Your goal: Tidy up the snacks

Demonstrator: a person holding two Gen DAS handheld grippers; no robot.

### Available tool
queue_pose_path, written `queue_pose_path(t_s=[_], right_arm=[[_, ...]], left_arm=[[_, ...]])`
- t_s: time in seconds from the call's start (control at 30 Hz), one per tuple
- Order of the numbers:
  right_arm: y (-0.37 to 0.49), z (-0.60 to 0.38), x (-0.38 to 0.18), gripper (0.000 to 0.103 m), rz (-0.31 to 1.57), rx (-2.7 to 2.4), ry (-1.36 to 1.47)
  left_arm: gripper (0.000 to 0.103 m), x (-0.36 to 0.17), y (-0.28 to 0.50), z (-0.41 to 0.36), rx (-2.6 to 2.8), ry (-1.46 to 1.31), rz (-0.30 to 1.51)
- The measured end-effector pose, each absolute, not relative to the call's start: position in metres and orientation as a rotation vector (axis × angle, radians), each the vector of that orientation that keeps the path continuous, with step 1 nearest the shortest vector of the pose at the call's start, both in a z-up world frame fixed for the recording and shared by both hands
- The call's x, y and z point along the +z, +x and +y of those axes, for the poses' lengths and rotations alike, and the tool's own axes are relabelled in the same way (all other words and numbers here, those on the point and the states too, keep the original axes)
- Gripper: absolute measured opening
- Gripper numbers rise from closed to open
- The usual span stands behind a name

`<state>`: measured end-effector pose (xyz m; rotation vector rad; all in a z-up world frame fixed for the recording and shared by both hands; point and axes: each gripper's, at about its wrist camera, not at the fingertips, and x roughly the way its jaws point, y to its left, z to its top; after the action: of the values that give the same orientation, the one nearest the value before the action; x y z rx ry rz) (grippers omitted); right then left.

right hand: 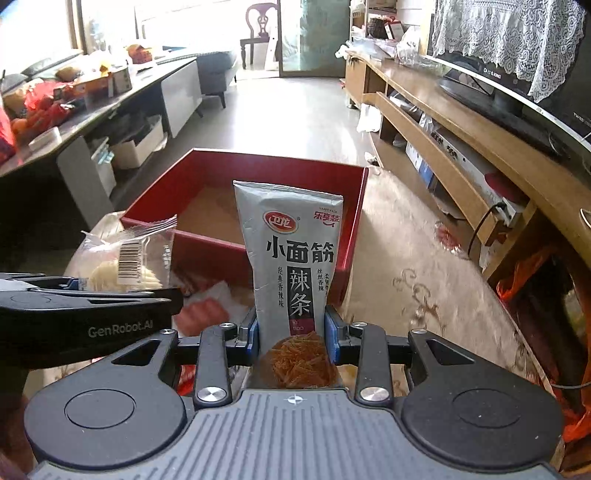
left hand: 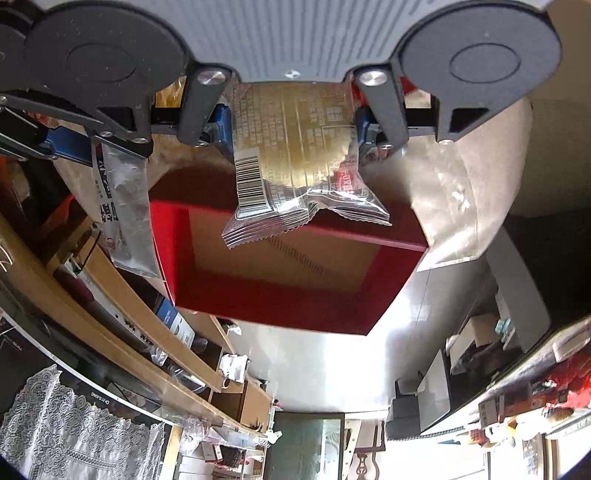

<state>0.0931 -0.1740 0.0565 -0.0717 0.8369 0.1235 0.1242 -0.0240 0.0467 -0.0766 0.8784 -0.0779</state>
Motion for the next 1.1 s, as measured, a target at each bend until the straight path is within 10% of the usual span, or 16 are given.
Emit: queue_pose_path(t_s=[1.1], right_arm=[[0.224,-0.172,0.025,0.041,0.860,0.117,-0.006]], left_arm=[[0.056,0.014,0.263,-0.029,0.025,-0.050,0.867]])
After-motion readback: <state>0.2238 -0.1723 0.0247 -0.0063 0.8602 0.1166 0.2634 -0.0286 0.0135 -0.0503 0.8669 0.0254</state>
